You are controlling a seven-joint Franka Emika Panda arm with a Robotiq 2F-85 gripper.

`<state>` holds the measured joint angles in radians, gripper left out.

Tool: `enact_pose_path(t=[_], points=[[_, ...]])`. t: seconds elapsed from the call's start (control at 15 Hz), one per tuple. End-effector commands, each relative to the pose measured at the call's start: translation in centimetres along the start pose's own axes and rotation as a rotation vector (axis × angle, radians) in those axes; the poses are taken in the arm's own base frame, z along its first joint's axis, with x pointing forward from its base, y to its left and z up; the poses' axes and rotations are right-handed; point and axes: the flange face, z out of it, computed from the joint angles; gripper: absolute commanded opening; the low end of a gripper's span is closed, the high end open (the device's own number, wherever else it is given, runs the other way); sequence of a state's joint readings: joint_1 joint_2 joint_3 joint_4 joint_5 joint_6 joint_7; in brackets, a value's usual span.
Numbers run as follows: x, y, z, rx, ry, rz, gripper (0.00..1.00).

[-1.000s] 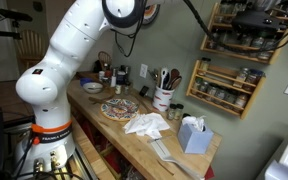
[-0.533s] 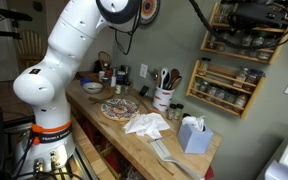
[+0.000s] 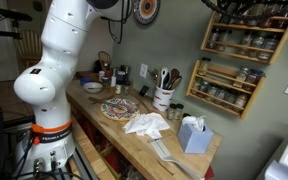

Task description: Pick up the second bottle of spice from the right side of the table and put it on the bottom shelf of the top spice rack

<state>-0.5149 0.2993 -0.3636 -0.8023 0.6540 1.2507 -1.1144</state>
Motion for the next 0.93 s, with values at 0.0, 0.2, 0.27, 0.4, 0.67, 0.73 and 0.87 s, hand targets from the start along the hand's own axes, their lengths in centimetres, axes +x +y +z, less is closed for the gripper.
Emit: enact_pose_path(t=[0.0,0.2,0.27,0.4,0.67,0.73,0.87], points=[[0.1,-3.4,-2.6,-0.111,-0.167,0.014,0.62],[0.4,-6.2,-3.6,-0.198,-0.327,0.063,0.85],[0.5,-6.9,-3.4,-0.219,-0.380,0.084,0.93],[0.6,-8.7,-2.4,-0.225,-0.487,0.135,1.00],[0.0,-12.3,2.3,-0.034,-0.608,0.122,1.00],[-0.5,-13.0,3.5,0.025,-0.631,0.119,1.00],[-1.5,-13.9,5.2,0.076,-0.654,0.141,0.99]])
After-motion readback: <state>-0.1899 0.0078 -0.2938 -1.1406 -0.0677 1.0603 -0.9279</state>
